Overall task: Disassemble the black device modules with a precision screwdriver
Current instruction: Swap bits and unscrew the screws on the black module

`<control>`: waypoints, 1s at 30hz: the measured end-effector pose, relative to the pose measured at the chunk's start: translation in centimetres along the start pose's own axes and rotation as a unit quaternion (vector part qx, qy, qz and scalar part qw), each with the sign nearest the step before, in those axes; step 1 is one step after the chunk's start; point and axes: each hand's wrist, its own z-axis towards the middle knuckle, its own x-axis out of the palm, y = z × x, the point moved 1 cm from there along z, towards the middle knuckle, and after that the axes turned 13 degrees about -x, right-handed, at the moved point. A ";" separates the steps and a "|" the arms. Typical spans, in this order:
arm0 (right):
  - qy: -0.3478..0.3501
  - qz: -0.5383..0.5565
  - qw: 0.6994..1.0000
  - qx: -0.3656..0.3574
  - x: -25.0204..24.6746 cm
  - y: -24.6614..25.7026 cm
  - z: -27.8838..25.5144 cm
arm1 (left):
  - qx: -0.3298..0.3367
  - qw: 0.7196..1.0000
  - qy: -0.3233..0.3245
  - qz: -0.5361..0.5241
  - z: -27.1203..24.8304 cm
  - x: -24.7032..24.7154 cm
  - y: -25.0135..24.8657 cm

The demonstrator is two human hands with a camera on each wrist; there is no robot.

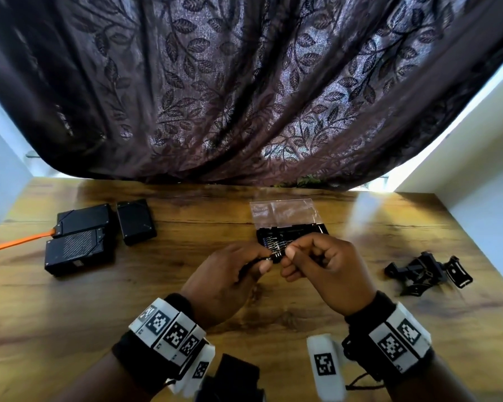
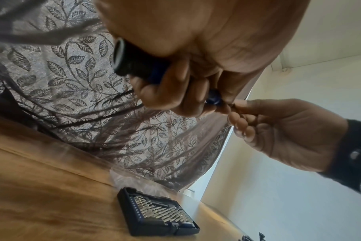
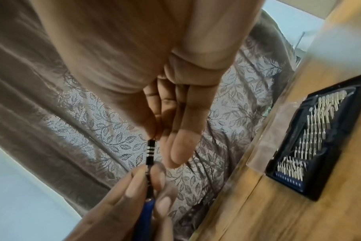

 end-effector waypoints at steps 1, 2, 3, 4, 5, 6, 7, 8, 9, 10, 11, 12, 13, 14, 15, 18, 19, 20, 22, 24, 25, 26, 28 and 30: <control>0.004 -0.008 1.000 -0.001 -0.2 0.0 0.0 | 0.004 1.000 0.007 -0.005 0.0 0.0 -0.1; 0.008 -0.016 1.000 -0.003 -0.3 0.0 0.1 | 0.009 1.000 0.011 -0.007 0.1 0.0 -0.2; 0.011 -0.025 1.000 -0.007 -0.4 0.1 0.1 | 0.013 1.000 0.014 -0.008 0.1 0.0 -0.2; 0.013 -0.036 0.999 -0.013 -0.5 0.1 0.1 | 0.015 1.000 0.015 -0.007 0.1 0.0 -0.2; 0.015 -0.045 0.999 -0.019 -0.5 0.1 0.0 | 0.017 1.000 0.016 -0.004 0.2 0.0 -0.2; 0.017 -0.050 0.998 -0.023 -0.4 0.0 0.0 | 0.018 1.000 0.016 -0.001 0.2 0.1 -0.2; 0.017 -0.051 0.998 -0.023 -0.4 -0.1 0.0 | 0.018 1.000 0.017 0.003 0.2 0.2 -0.2; 0.016 -0.049 0.998 -0.020 -0.4 -0.2 0.0 | 0.017 1.000 0.018 0.006 0.1 0.3 -0.1; 0.016 -0.045 0.999 -0.016 -0.4 -0.3 0.0 | 0.017 1.000 0.017 0.010 0.0 0.4 -0.1; 0.018 -0.039 0.999 -0.012 -0.4 -0.4 -0.1 | 0.017 1.000 0.015 0.014 0.0 0.4 0.0; 0.021 -0.035 0.999 -0.010 -0.5 -0.4 -0.1 | 0.018 1.000 0.012 0.015 -0.1 0.5 0.1; 0.025 -0.031 0.999 -0.010 -0.6 -0.4 0.0 | 0.019 1.000 0.009 0.013 -0.1 0.6 0.1; 0.030 -0.027 0.999 -0.011 -0.6 -0.4 0.0 | 0.021 1.000 0.005 0.008 -0.1 0.6 0.2; 0.033 -0.023 0.999 -0.011 -0.7 -0.5 0.1 | 0.022 1.000 0.002 0.003 -0.1 0.7 0.4; 0.035 -0.020 0.999 -0.011 -0.8 -0.5 0.1 | 0.023 1.000 0.001 -0.003 0.0 0.7 0.4; 0.033 -0.011 0.999 -0.013 -1.3 -0.5 0.2 | 0.016 1.000 0.007 -0.011 0.3 0.9 0.5; 0.031 -0.005 0.999 -0.014 -1.4 -0.5 0.1 | 0.011 1.000 0.012 -0.012 0.4 1.0 0.5; 0.026 0.007 1.000 -0.010 -1.5 -0.5 0.0 | 0.008 1.000 0.016 -0.016 0.6 1.2 0.4; 0.008 0.038 0.999 0.014 -1.8 -1.0 -0.3 | 0.004 0.999 0.013 -0.030 0.8 1.6 0.4; 0.001 0.042 0.998 0.043 -2.0 -2.3 -0.6 | -0.020 0.996 -0.002 -0.082 1.3 1.9 -0.1; 0.011 0.028 0.998 0.056 -2.1 -3.3 -0.8 | -0.047 0.991 -0.009 -0.128 1.7 2.1 -0.4; 0.034 0.006 0.997 0.067 -2.1 -4.3 -1.1 | -0.078 0.982 -0.011 -0.172 2.2 2.4 -0.7; 0.099 -0.041 0.991 0.075 -2.0 -6.1 -1.9 | -0.132 0.964 -0.014 -0.230 3.3 3.3 -1.5; 0.136 -0.052 0.985 0.088 -1.7 -7.3 -2.6 | -0.163 0.952 -0.013 -0.258 4.3 4.4 -2.3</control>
